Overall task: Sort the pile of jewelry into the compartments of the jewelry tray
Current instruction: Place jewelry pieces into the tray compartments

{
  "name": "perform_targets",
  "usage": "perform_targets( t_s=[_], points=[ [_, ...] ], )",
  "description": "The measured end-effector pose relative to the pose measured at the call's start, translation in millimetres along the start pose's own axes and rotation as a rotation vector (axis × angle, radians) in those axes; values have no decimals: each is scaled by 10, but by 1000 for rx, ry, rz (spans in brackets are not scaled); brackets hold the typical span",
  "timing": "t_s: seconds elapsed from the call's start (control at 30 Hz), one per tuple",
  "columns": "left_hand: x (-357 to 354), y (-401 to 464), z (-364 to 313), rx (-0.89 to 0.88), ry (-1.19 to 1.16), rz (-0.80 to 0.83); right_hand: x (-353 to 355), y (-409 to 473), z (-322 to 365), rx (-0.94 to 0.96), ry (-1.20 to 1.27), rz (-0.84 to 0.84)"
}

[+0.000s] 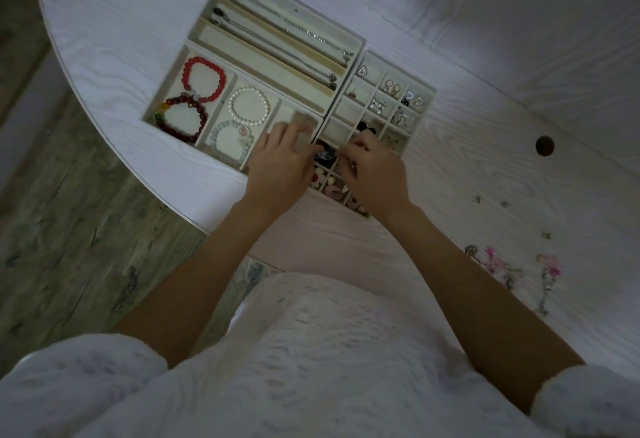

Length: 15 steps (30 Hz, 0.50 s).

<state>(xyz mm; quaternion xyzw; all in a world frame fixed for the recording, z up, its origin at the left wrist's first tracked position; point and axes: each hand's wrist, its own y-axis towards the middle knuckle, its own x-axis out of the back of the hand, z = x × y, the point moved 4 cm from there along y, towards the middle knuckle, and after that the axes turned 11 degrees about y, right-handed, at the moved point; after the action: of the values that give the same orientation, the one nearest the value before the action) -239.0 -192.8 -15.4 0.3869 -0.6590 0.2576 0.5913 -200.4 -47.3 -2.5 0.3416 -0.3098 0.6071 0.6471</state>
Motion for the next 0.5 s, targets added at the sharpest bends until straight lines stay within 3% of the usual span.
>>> perform_targets(
  t_s=[0.2, 0.37, 0.5],
  points=[
    [47, -62, -17, -91, 118, 72, -107, -8, -23, -55, 29, 152],
    [92, -6, -1, -54, 63, 90, -152, 5, -25, -65, 37, 164],
    [54, 2, -12, -121, 90, 118, -92, 24, -42, -37, 6, 134]
  ],
)
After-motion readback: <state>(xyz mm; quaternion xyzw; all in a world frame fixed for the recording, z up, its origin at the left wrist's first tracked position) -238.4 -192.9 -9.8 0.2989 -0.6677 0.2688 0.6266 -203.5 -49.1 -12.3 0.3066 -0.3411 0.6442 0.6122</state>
